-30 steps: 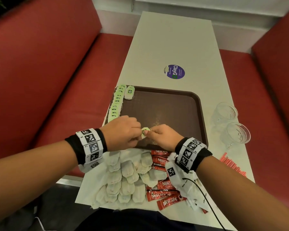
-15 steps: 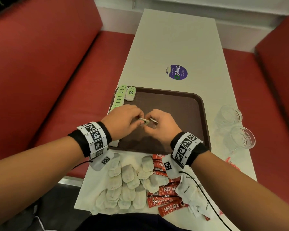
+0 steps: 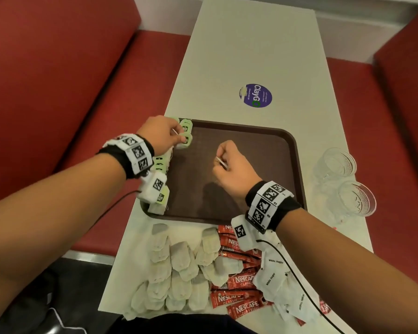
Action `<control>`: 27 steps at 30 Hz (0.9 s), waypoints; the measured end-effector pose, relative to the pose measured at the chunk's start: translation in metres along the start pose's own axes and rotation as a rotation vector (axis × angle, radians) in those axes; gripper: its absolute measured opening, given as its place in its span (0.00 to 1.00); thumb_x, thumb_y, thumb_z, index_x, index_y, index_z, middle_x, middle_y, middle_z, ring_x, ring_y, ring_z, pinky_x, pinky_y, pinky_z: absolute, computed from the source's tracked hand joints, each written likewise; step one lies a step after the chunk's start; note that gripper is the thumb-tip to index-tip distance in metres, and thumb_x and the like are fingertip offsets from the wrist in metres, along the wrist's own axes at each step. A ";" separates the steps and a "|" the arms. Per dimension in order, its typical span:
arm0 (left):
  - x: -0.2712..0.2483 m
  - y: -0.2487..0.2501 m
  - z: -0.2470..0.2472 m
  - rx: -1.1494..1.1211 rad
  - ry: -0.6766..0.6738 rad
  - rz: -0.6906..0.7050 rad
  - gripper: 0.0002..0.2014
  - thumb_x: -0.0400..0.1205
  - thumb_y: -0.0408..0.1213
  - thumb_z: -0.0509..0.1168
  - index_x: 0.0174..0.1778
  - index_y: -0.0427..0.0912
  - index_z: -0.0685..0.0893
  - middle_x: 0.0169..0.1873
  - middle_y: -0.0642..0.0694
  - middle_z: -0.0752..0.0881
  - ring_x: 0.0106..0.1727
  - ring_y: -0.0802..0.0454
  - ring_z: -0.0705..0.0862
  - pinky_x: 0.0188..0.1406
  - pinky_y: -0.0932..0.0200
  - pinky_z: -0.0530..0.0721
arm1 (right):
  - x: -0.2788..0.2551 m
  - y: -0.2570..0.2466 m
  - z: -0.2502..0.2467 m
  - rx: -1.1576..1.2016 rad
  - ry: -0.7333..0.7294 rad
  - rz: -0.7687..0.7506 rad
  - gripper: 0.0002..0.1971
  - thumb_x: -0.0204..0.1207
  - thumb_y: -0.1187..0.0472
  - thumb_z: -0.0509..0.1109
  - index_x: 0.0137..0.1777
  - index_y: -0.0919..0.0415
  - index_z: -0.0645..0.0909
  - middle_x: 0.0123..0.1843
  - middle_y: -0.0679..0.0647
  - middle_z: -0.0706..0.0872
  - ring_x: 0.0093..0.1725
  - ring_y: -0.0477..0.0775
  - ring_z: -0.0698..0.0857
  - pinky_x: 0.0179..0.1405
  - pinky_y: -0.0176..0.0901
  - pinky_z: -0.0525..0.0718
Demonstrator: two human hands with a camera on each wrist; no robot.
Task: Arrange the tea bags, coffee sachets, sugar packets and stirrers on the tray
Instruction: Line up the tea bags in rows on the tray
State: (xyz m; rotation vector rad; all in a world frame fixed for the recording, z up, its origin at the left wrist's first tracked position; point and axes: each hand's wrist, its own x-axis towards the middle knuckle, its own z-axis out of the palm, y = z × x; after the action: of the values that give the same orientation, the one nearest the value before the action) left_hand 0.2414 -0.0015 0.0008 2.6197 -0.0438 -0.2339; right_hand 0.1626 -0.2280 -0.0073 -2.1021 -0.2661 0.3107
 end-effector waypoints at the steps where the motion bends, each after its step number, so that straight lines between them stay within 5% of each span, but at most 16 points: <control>1: 0.011 -0.006 0.001 0.041 -0.047 -0.038 0.06 0.79 0.49 0.75 0.46 0.53 0.88 0.43 0.54 0.89 0.44 0.56 0.86 0.45 0.58 0.82 | 0.001 -0.001 -0.001 0.003 -0.006 0.014 0.08 0.76 0.65 0.63 0.50 0.55 0.67 0.35 0.52 0.79 0.30 0.52 0.75 0.34 0.51 0.79; 8: 0.060 -0.015 0.008 0.056 -0.057 -0.144 0.04 0.77 0.43 0.78 0.45 0.51 0.90 0.45 0.49 0.91 0.51 0.49 0.88 0.56 0.52 0.86 | 0.001 0.001 -0.004 -0.038 -0.005 0.015 0.09 0.79 0.64 0.63 0.37 0.55 0.70 0.35 0.52 0.78 0.34 0.49 0.72 0.36 0.48 0.74; 15: 0.065 -0.016 0.018 0.101 0.019 -0.119 0.13 0.74 0.45 0.79 0.52 0.53 0.86 0.53 0.50 0.88 0.55 0.47 0.86 0.59 0.47 0.85 | -0.002 0.015 -0.001 -0.010 -0.014 0.052 0.07 0.80 0.62 0.67 0.41 0.59 0.74 0.35 0.53 0.82 0.32 0.47 0.76 0.35 0.43 0.77; 19: 0.058 -0.011 0.025 0.296 -0.106 -0.006 0.16 0.74 0.49 0.78 0.56 0.54 0.88 0.57 0.51 0.86 0.60 0.46 0.83 0.59 0.49 0.83 | 0.000 0.019 0.001 -0.016 -0.010 0.059 0.03 0.77 0.63 0.68 0.44 0.60 0.77 0.41 0.59 0.88 0.39 0.60 0.85 0.39 0.51 0.83; 23: 0.050 -0.005 0.019 0.350 -0.130 0.033 0.17 0.79 0.54 0.72 0.61 0.52 0.89 0.61 0.50 0.87 0.63 0.45 0.83 0.58 0.50 0.81 | 0.005 0.020 0.003 -0.025 -0.004 0.039 0.02 0.79 0.61 0.70 0.46 0.55 0.79 0.43 0.54 0.90 0.39 0.54 0.86 0.38 0.48 0.85; 25: 0.041 0.004 0.013 0.266 -0.075 0.099 0.16 0.82 0.56 0.68 0.59 0.52 0.89 0.57 0.52 0.88 0.58 0.49 0.84 0.57 0.52 0.81 | 0.007 0.020 0.003 -0.012 0.010 0.038 0.02 0.81 0.58 0.70 0.47 0.54 0.80 0.43 0.53 0.90 0.35 0.50 0.84 0.33 0.42 0.81; 27: 0.024 0.020 0.006 0.085 -0.063 0.199 0.14 0.82 0.58 0.67 0.53 0.54 0.89 0.47 0.59 0.87 0.47 0.63 0.84 0.51 0.56 0.82 | 0.008 0.020 0.002 -0.020 0.031 0.034 0.03 0.81 0.57 0.70 0.47 0.53 0.80 0.44 0.52 0.89 0.37 0.51 0.83 0.35 0.41 0.80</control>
State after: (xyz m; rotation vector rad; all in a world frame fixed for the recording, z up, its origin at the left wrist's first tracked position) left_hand 0.2644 -0.0237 0.0014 2.6678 -0.3407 -0.2494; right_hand 0.1710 -0.2342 -0.0267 -2.1313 -0.2164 0.2961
